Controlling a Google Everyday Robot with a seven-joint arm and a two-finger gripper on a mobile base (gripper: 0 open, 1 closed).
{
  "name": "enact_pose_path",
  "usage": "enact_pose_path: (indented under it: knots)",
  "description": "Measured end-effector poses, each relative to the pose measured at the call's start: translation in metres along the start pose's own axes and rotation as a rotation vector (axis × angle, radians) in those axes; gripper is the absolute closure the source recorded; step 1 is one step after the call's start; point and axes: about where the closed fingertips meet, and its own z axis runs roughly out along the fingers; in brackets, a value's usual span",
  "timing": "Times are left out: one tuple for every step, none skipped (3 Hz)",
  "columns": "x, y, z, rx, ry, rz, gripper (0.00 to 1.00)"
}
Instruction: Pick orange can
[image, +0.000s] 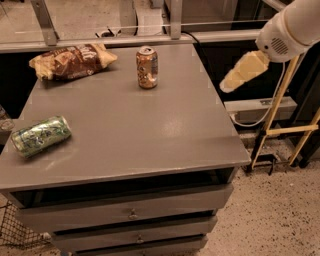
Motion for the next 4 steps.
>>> enact_pose_path:
  knots:
    - [-0.028, -0.022, 0.034, -0.002, -0.070, 0.131, 0.00]
    - [-0.059, -0.028, 0.062, -0.009, -0.076, 0.147, 0.00]
    - [-0.086, -0.025, 0.084, -0.029, -0.065, 0.110, 0.00]
    - [-0.111, -0.017, 0.107, -0.067, -0.056, 0.058, 0.00]
